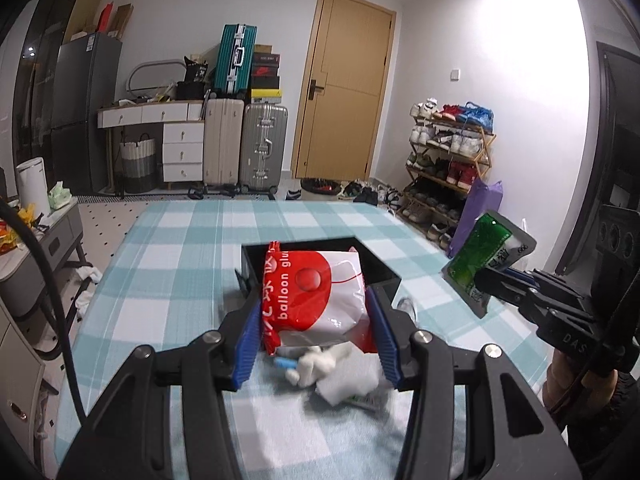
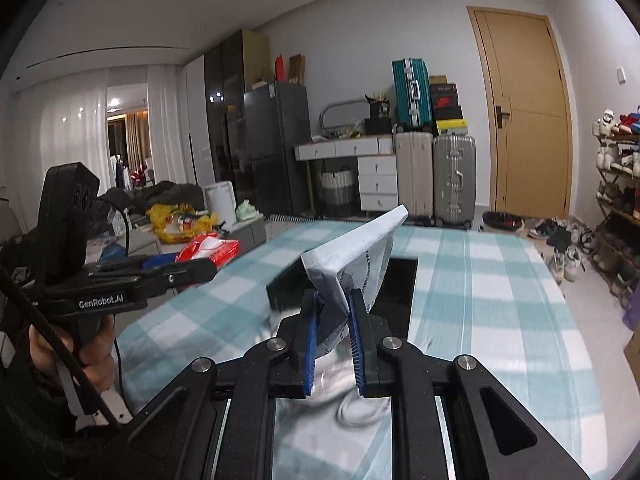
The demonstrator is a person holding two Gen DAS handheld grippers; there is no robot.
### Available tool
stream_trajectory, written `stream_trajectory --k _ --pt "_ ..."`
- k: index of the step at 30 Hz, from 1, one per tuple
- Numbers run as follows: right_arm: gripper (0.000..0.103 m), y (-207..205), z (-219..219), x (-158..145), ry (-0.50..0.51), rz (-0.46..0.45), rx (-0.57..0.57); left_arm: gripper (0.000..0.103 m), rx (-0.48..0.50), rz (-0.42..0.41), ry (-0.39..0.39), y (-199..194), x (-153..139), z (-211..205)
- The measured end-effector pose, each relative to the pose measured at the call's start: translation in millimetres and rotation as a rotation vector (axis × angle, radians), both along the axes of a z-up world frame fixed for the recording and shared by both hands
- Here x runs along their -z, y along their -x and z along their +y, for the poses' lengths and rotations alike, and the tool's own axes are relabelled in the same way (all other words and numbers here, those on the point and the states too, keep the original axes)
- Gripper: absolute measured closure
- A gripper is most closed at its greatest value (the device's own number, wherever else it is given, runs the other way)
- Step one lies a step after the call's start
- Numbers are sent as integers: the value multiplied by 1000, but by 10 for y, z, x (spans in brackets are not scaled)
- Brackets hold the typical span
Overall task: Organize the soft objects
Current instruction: 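Carry the red packet into the black box while the right gripper carries the green packet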
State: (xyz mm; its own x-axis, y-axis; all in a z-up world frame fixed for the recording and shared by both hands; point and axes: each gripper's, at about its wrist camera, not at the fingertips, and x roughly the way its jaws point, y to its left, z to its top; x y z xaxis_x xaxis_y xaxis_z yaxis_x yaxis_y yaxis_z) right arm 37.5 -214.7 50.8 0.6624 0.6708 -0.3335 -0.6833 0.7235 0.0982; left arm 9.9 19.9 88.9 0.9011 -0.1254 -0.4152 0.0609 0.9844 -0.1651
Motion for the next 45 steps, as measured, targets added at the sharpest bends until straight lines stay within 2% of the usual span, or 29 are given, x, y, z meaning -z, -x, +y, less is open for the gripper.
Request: stream_trajectory --k 6,12,26,39,42,45 --pt "88 -194 92 -129 2 -11 -18 54 -9 -10 -1 -192 -75 43" --pt "88 -409 209 -132 0 13 -35 54 -19 9 -4 -447 -35 44" --pt "88 -928 531 92 42 105 -62 54 -28 123 -31 -1099 279 -37" --pt "88 -1255 741 345 113 167 -37 53 -18 206 -57 -1380 541 -77" --pt "78 -1296 741 368 127 161 -28 50 -15 210 -52 -1387 557 -79" --pt "62 -1260 671 349 130 141 -5 41 -16 205 -45 -1364 539 -71"
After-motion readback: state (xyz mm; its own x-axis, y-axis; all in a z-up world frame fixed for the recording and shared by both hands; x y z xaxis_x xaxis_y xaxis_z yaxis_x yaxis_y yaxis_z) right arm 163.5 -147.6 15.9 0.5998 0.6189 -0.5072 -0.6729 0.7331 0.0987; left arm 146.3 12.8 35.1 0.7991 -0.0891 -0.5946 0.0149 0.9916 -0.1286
